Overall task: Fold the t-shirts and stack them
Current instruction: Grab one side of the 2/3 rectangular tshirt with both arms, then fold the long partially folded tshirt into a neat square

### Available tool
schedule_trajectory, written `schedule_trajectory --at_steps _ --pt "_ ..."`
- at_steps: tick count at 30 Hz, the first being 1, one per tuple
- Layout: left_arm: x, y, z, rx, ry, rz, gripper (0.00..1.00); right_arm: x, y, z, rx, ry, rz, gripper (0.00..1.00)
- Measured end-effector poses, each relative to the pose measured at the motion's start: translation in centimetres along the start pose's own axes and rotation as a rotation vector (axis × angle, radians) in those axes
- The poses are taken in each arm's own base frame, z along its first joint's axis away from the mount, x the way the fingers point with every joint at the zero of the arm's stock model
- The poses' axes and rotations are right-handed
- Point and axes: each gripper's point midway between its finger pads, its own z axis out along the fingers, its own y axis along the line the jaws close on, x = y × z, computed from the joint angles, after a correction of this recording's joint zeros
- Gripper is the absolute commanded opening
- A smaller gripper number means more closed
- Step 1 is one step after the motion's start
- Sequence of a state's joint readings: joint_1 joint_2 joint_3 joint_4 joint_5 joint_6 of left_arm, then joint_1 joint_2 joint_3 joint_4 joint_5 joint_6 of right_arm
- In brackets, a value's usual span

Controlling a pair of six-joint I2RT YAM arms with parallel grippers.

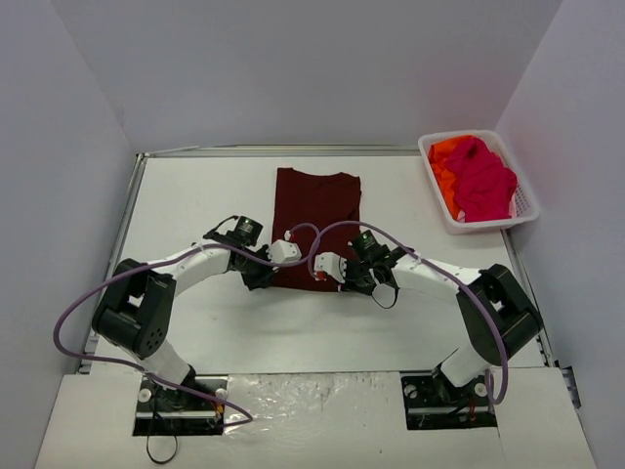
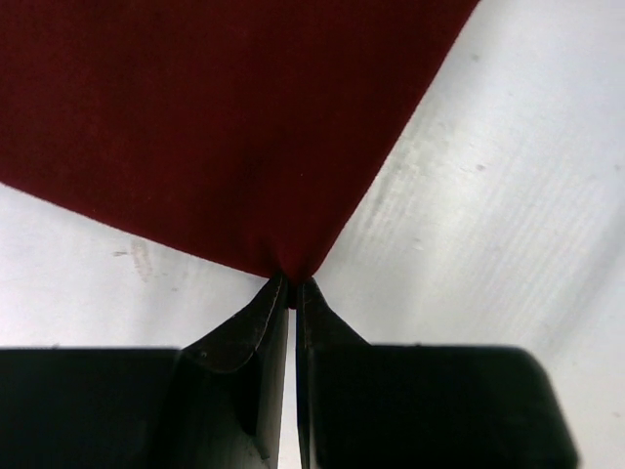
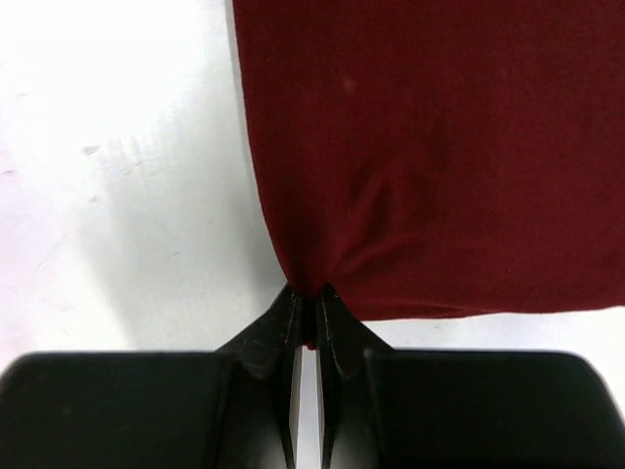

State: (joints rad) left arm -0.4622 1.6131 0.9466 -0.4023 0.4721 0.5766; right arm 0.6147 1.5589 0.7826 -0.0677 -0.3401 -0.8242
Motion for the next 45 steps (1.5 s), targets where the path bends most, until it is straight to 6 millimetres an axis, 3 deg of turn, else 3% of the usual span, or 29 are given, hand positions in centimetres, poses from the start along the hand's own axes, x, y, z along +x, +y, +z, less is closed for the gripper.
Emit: schedule_trajectory --at_steps 13,21,28,37,45 --pt "-0.8 -4.2 -2.8 0.235 0.001 0.051 0.02 -0.6 3.9 -2.8 -0.207 0.000 0.034 0.00" --pt "-1.4 -7.7 -5.9 0.419 -0.015 0.099 0.03 -2.2 5.5 -6.7 -0.294 -0.068 0.052 0.00" --pt "-1.9 -9.5 -9.0 0.450 -0.046 0.139 0.02 -3.9 6.3 -10.0 -0.325 -0.123 0.025 0.00" --pt "-3.8 -8.9 -11.2 0.368 -0.099 0.195 0.03 -4.9 5.0 -11.4 -0.307 -0.137 0.021 0.00" --pt "-5.3 -6.6 -11.8 0.258 -0.116 0.211 0.02 -6.6 0.0 -13.2 -0.194 -0.180 0.020 0.00"
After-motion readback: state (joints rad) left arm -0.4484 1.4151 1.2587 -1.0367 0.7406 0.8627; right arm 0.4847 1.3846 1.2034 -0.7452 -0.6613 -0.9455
